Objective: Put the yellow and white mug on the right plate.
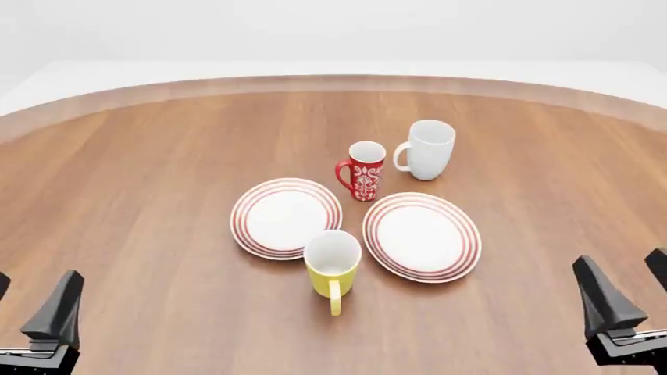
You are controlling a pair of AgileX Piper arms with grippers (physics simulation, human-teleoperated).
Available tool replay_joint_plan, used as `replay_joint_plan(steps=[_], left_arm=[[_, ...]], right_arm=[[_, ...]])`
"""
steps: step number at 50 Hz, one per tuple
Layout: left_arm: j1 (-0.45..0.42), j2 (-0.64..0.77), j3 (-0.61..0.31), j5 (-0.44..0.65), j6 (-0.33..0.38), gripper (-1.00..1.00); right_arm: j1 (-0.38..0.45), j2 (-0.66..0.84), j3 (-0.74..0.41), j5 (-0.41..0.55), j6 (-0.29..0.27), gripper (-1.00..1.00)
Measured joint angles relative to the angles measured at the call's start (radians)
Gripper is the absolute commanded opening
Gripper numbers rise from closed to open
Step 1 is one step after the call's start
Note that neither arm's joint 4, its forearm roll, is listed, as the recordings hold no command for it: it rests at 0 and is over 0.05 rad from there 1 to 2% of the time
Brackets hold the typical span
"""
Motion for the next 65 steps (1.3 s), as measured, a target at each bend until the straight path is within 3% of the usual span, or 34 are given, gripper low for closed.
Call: replay_joint_plan(steps=[35, 65], left_arm=[[0.0, 0.0, 0.0, 0.0, 0.0, 1.0], [0.0, 0.0, 0.0, 0.0, 0.0, 1.0]], right_arm=[[0.229, 0.181, -0.314, 0.219, -0.015, 1.0], [0.336, 0.447, -0.54, 0.347, -0.001, 1.0]])
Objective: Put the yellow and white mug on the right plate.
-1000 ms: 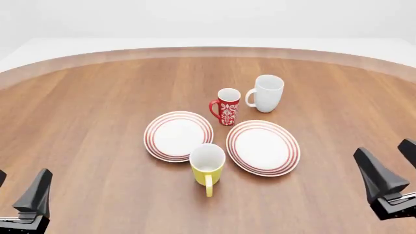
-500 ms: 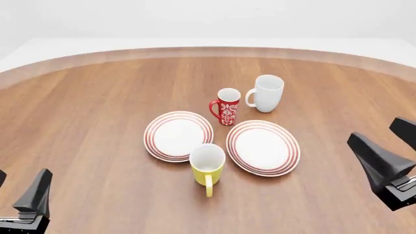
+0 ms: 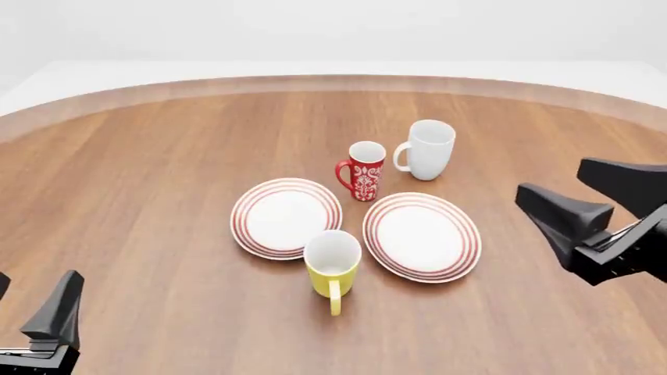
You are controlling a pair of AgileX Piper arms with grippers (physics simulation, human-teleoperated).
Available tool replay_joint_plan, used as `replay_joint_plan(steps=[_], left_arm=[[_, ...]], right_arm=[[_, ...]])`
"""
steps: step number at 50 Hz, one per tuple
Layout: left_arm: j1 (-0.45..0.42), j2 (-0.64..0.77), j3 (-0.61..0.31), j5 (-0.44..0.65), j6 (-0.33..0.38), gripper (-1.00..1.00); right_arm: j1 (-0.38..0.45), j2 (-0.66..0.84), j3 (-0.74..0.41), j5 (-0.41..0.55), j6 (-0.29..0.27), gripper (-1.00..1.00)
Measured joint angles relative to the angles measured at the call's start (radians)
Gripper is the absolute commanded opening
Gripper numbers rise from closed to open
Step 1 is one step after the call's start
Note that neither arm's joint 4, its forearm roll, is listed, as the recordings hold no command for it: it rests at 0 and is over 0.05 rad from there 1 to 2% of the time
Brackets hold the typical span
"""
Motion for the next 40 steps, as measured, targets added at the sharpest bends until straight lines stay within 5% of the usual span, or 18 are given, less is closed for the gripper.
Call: replay_joint_plan(steps=[20, 40], left_arm=[[0.0, 0.0, 0.0, 0.0, 0.0, 1.0], [0.0, 0.0, 0.0, 0.0, 0.0, 1.0]], right_arm=[[0.066, 0.178, -0.125, 0.093, 0.131, 1.0], [0.115, 0.312, -0.209, 0.142, 0.196, 1.0]])
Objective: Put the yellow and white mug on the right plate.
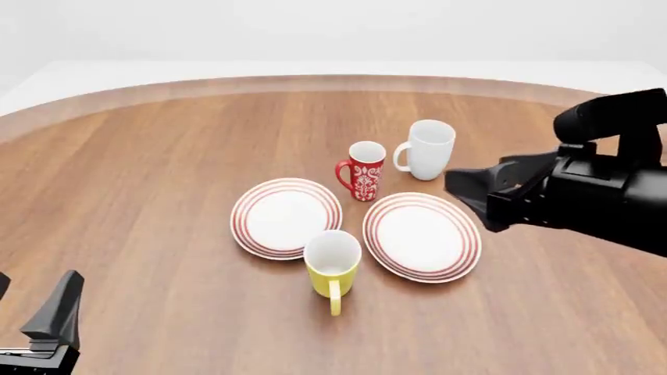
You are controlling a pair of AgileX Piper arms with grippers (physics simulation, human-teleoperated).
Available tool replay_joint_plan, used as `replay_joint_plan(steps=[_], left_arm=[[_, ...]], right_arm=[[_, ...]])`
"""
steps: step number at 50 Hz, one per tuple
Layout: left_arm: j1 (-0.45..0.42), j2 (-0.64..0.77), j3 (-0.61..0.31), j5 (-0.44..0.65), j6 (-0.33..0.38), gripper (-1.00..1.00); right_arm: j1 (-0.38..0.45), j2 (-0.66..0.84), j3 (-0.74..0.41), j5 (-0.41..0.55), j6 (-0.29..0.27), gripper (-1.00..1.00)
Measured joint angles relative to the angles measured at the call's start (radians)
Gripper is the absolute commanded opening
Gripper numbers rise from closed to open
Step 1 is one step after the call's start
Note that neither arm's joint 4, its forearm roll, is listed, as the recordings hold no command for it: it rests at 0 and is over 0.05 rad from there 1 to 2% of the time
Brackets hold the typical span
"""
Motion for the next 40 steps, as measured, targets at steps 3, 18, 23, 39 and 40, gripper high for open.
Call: replay_joint_plan(steps=[3, 18, 23, 39, 40], left_arm=[[0.0, 0.0, 0.0, 0.0, 0.0, 1.0], [0.0, 0.0, 0.0, 0.0, 0.0, 1.0], [0.0, 0.0, 0.0, 0.0, 0.0, 1.0], [0.0, 0.0, 0.0, 0.0, 0.0, 1.0], [0.0, 0.0, 0.0, 0.0, 0.0, 1.0]], right_arm=[[0.007, 0.015, -0.007, 0.005, 0.01, 1.0], [0.048, 0.073, -0.029, 0.01, 0.036, 1.0], [0.066, 0.088, -0.029, 0.005, 0.042, 1.0], [0.119, 0.108, -0.014, -0.021, 0.068, 1.0], [0.122, 0.109, -0.013, -0.023, 0.069, 1.0]])
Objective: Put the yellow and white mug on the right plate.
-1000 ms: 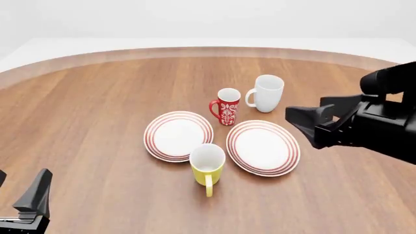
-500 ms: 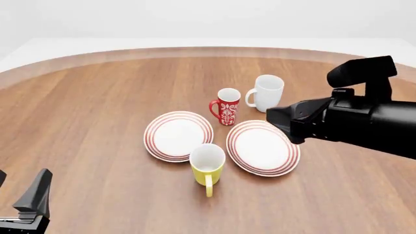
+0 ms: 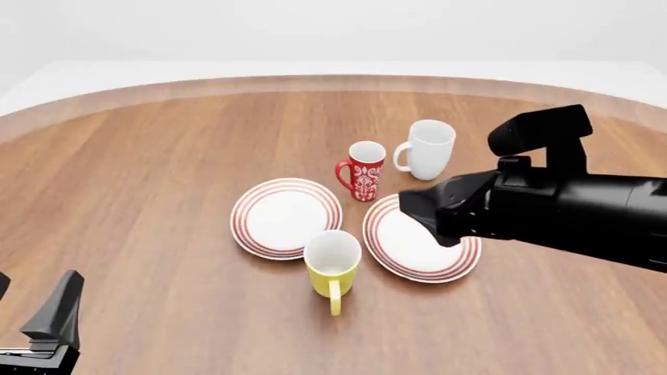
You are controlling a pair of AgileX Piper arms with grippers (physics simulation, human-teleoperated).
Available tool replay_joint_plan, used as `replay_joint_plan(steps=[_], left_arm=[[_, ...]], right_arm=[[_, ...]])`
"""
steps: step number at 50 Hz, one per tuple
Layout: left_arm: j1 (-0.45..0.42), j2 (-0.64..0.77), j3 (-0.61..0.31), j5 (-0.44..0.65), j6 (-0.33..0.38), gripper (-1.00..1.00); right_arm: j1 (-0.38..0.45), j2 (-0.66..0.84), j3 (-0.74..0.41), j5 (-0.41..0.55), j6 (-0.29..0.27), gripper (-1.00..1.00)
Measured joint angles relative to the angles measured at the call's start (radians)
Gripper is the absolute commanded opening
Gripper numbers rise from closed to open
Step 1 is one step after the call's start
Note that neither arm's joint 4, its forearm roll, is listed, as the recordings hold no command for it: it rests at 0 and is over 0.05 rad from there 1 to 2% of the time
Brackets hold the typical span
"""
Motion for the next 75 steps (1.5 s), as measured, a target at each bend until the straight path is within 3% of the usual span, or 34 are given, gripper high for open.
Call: replay_joint_plan(steps=[37, 75], left_arm=[[0.0, 0.0, 0.0, 0.0, 0.0, 1.0], [0.0, 0.0, 0.0, 0.0, 0.0, 1.0]], right_arm=[[0.035, 0.001, 0.024, -0.063, 0.021, 1.0], [0.085, 0.091, -0.021, 0.018, 0.163, 1.0]])
